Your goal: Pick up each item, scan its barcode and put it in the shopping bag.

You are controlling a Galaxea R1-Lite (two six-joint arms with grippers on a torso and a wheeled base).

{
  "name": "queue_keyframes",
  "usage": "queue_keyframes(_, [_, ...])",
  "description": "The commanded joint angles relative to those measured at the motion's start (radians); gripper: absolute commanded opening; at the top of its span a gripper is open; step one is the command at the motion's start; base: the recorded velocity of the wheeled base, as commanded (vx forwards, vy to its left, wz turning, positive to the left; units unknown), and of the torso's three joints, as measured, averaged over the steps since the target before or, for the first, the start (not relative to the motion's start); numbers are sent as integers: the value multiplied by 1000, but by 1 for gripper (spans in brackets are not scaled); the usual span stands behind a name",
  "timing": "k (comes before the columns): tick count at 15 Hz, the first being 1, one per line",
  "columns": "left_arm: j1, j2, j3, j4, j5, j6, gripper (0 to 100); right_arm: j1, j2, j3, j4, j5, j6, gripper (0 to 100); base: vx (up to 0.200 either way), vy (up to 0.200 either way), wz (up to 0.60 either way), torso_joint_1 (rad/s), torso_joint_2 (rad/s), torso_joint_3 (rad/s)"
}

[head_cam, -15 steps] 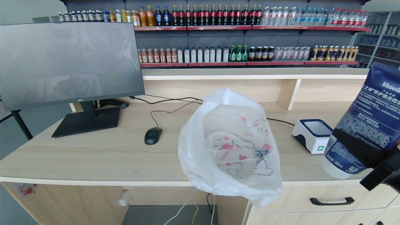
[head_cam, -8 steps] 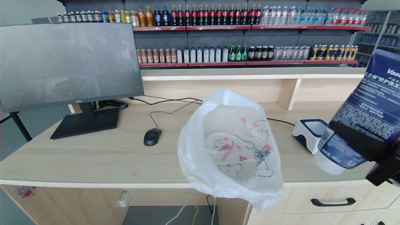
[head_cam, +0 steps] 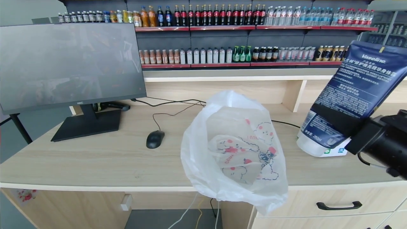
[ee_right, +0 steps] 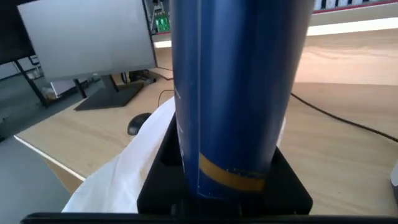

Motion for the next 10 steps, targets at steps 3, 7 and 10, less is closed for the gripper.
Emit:
queue_keyframes(3, [0,0,0,0,-1,0,100,60,311,-272,1,48,-10,0,0,0,0,0,0,0])
queue_keyframes(7, [2,0,0,0,-1,0,100,78,501,-392,-68,57,-3,0,0,0,0,0,0,0])
queue_keyframes(10, [0,0,0,0,1,0,100,118,685,-478,-243,62,-9,0,0,0,0,0,0,0])
